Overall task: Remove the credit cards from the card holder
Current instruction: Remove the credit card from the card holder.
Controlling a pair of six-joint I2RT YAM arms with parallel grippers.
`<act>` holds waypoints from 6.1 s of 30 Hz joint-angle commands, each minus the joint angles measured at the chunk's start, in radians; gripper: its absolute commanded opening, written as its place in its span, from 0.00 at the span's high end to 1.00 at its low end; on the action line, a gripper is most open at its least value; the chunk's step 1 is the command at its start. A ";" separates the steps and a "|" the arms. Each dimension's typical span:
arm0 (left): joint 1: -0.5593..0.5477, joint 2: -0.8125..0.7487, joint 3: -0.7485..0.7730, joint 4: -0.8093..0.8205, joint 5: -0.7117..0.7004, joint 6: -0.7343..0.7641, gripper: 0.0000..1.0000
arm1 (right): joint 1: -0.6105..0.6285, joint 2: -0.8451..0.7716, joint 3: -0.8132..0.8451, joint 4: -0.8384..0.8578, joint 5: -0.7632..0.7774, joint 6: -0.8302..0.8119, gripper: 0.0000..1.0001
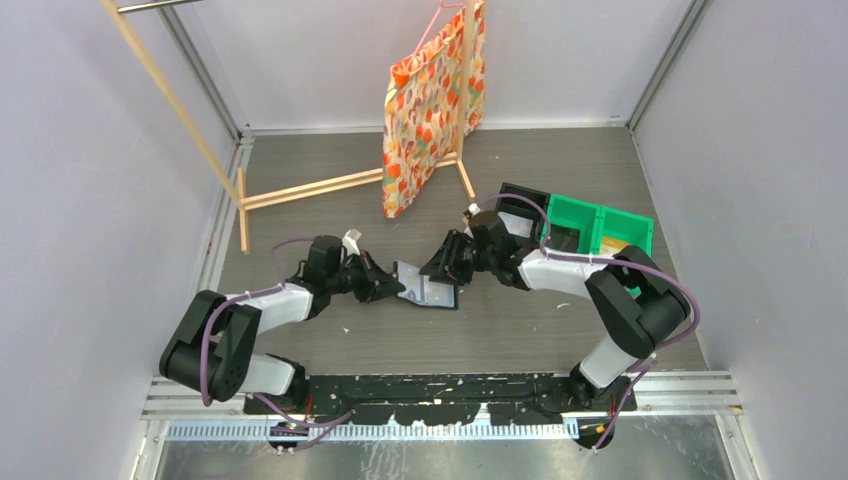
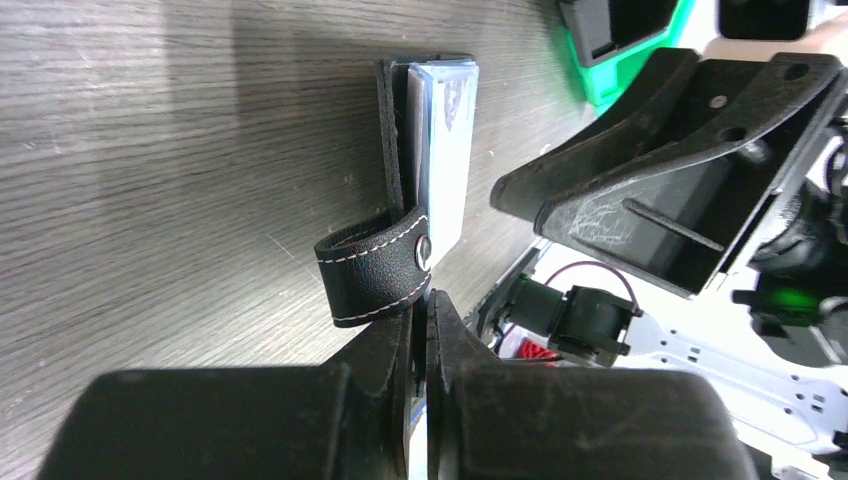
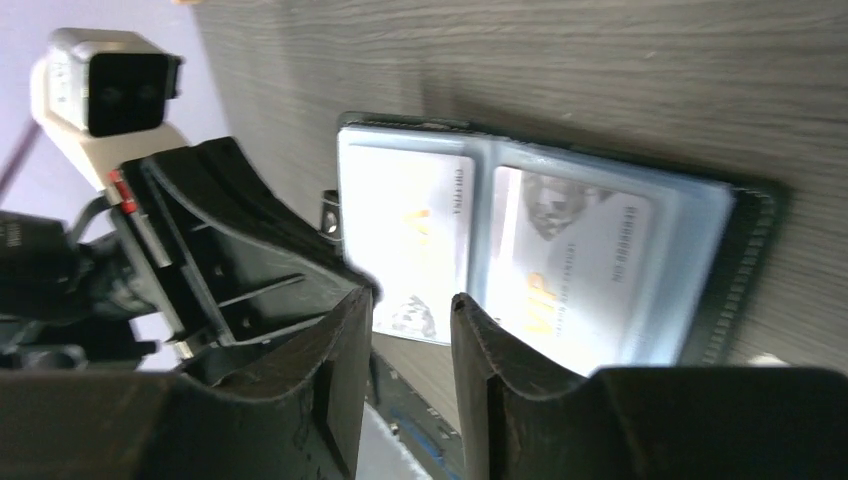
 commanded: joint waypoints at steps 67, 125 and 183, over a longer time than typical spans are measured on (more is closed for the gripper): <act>0.069 0.073 -0.053 0.515 0.232 -0.187 0.99 | -0.090 0.245 -0.319 1.318 -0.192 0.735 0.99; 0.172 -0.239 -0.135 0.281 0.172 -0.192 0.53 | -0.055 0.236 -0.247 1.092 -0.212 0.617 0.99; 0.174 -0.202 -0.124 0.227 0.139 -0.160 0.99 | -0.056 0.383 -0.350 1.287 -0.217 0.645 0.99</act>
